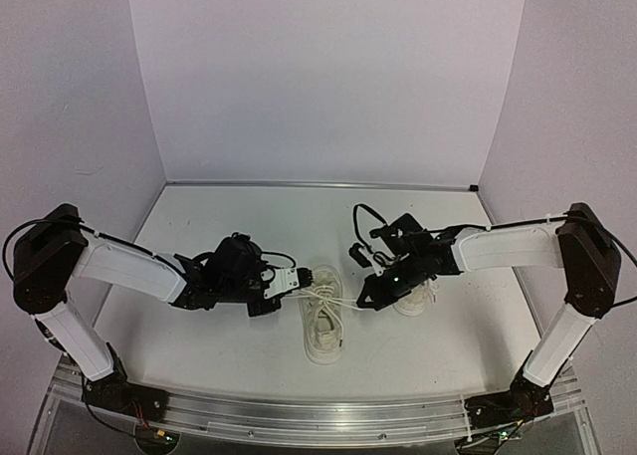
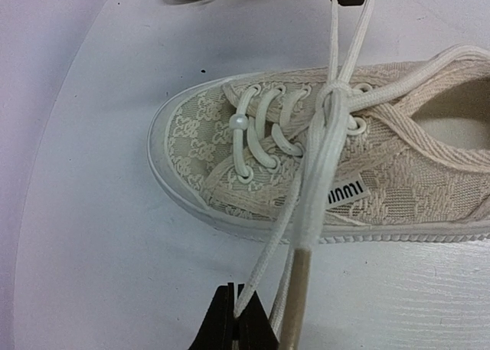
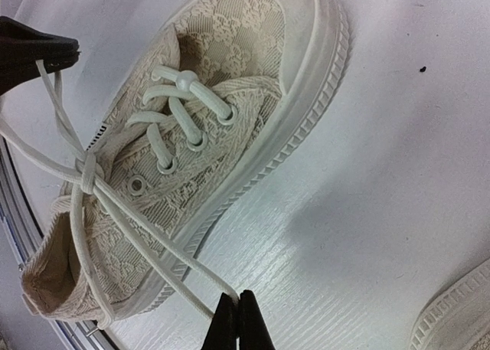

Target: Tie the shoes

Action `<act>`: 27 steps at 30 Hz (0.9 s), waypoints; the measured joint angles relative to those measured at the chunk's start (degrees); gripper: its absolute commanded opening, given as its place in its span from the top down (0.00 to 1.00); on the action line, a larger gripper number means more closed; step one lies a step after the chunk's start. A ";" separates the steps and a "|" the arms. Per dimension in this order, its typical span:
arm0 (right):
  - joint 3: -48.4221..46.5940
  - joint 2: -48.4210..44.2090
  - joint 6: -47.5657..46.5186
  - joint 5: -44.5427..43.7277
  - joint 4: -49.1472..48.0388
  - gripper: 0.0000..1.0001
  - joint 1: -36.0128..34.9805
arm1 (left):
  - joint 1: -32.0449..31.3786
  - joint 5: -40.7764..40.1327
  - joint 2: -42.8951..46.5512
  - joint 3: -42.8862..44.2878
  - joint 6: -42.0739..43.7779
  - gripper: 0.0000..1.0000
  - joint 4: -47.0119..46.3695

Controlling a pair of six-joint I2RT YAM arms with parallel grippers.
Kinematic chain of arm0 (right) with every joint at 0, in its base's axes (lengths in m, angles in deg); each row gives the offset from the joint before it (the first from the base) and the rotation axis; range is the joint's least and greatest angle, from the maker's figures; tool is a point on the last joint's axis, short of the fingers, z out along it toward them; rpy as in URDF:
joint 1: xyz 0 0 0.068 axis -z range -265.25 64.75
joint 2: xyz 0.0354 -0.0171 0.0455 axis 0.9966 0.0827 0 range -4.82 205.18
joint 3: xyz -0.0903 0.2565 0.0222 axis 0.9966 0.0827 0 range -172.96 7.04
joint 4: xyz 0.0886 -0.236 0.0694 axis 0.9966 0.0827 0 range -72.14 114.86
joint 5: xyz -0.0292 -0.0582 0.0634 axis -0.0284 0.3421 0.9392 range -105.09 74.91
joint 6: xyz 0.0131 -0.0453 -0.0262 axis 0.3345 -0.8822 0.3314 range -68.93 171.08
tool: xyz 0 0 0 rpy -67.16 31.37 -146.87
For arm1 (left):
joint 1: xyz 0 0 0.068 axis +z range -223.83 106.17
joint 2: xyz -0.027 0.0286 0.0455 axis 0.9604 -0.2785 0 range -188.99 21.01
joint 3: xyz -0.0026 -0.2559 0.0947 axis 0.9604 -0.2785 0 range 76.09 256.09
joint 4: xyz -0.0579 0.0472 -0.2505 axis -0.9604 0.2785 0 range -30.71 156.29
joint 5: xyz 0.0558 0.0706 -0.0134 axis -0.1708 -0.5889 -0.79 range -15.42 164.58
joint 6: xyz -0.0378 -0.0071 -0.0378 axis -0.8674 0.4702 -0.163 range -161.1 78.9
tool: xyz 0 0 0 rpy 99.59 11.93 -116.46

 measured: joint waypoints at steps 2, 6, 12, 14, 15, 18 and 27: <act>0.00 0.05 0.04 -0.17 -0.04 1.00 -0.02 | 0.00 -0.06 0.23 -0.30 -0.05 1.00 -0.28; 0.00 0.34 0.19 -0.88 -0.29 1.00 -0.10 | 0.02 -0.12 0.73 -0.51 -0.56 1.00 -0.66; 0.00 0.41 0.42 -1.74 -0.69 1.00 -0.24 | 0.25 -0.15 0.76 -0.93 -1.06 1.00 -1.14; 0.00 0.41 0.55 -2.02 -0.86 1.00 -0.27 | 0.31 -0.17 0.95 -1.24 -1.09 1.00 -1.35; 0.00 0.41 0.59 -2.22 -0.93 1.00 -0.30 | 0.34 -0.26 1.20 -1.43 -1.09 1.00 -1.37; 0.00 0.41 0.64 -2.83 -1.15 1.00 -0.41 | 0.54 -0.79 2.02 -1.70 -1.09 1.00 -1.38; -1.06 0.84 0.52 -3.07 -0.55 1.00 -1.78 | 1.25 0.16 2.73 -1.62 -1.98 1.00 -0.48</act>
